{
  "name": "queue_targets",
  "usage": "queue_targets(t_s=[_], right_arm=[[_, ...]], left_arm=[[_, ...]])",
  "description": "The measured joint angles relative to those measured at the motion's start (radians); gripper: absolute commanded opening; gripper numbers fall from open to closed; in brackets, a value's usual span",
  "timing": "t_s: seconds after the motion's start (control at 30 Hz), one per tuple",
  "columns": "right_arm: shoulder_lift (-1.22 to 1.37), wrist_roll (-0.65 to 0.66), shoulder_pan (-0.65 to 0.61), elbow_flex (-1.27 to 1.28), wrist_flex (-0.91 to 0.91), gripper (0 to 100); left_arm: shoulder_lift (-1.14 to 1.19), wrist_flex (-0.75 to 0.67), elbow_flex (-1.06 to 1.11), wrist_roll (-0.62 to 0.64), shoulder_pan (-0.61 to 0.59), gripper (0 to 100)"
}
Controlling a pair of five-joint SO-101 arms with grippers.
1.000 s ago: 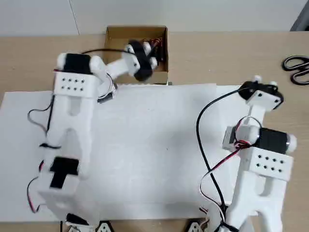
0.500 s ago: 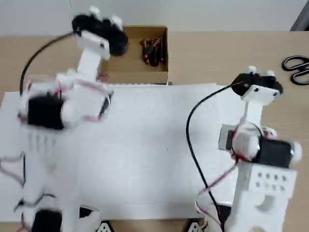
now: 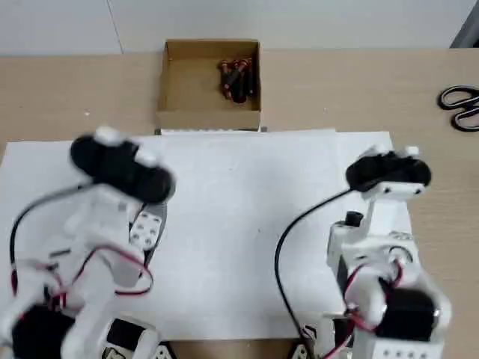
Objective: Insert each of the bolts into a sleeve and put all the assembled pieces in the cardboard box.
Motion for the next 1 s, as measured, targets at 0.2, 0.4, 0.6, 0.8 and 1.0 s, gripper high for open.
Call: queue_targets(t_s=[0.2, 0.4, 0.6, 0.8, 1.0], right_arm=[[-0.264, 0.000, -0.094, 0.233, -0.169, 0.3], [-0.493, 0.000, -0.230, 0.450, -0.233, 0.3], [-0.534, 0.000, -0.339, 0.566, -0.358, 0.3], [-0.532, 0.000, -0.456, 0.671, -0.502, 0.3], [-0.532, 0.000, -0.620, 0.732, -0.586, 0.3]], left_arm=[[-0.338, -0.273, 0.354, 0.066, -0.080, 1], [-0.578, -0.339, 0.552, 0.193, -0.115, 1], [-0.594, -0.347, 0.580, 0.347, -0.117, 1], [-0.592, -0.350, 0.669, 0.454, -0.034, 1], [-0.591, -0.509, 0.763, 0.585, 0.086, 1]])
